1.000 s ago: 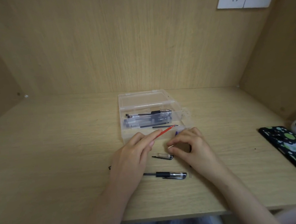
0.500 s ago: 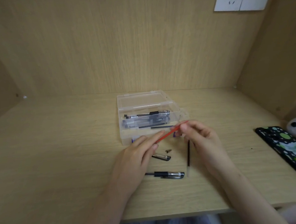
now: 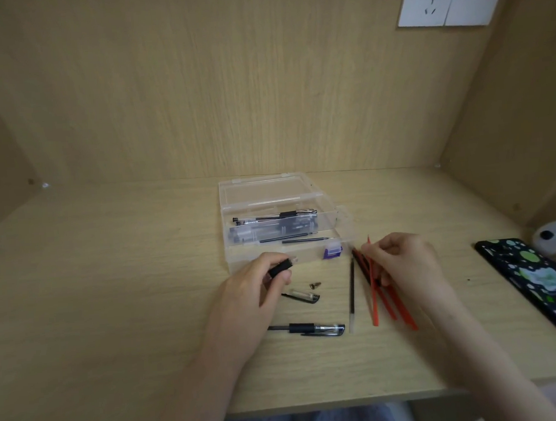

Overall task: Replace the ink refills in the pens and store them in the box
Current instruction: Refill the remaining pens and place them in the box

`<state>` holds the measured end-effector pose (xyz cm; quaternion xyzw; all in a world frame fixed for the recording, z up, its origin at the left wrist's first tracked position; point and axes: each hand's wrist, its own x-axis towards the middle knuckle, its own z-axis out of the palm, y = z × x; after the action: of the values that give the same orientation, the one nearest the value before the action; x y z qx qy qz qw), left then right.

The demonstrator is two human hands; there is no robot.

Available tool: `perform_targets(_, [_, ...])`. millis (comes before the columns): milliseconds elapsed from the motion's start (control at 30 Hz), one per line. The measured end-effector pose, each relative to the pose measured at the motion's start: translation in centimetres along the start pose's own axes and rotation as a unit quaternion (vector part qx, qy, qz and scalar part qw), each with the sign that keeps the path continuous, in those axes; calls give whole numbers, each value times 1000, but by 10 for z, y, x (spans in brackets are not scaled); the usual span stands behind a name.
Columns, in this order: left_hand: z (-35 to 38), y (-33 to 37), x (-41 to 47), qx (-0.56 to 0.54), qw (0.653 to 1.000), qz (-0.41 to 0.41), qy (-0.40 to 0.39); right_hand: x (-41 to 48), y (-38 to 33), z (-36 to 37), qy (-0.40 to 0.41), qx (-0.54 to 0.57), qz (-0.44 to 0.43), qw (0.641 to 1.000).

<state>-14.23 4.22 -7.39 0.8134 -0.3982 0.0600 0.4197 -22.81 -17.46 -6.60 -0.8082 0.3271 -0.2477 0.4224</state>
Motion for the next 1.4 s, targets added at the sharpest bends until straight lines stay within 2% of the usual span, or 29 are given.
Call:
perform_targets(200, [-3, 3, 0, 31, 1000, 4, -6, -1, -4, 5, 31, -92, -53, 994])
perform_targets(300, [-3, 2, 0, 31, 1000, 1, -3, -2, -18, 3, 55, -66, -126, 988])
perform_targets(400, [-3, 2, 0, 33, 999, -2, 0, 7, -37, 13, -18, -71, -205, 976])
perform_targets(500, [-2, 2, 0, 33, 999, -3, -3, 23, -42, 36, -115, -176, -251, 945])
perform_targets(667, [-2, -1, 0, 39, 999, -9, 1, 33, -42, 53, -155, -356, -255, 885])
perform_targets(833, [-1, -2, 0, 39, 999, -8, 0, 35, -39, 52, -191, -311, -234, 901])
perform_targets(1033, [1, -4, 1, 45, 999, -10, -3, 35, -47, 43, -258, -308, -242, 883])
perform_targets(1233, [1, -5, 1, 40, 999, -10, -2, 42, -50, 38, -309, -265, -199, 891])
perform_targets(1400, [2, -6, 1, 32, 999, -17, -8, 46, -57, 39, -351, -279, -176, 876])
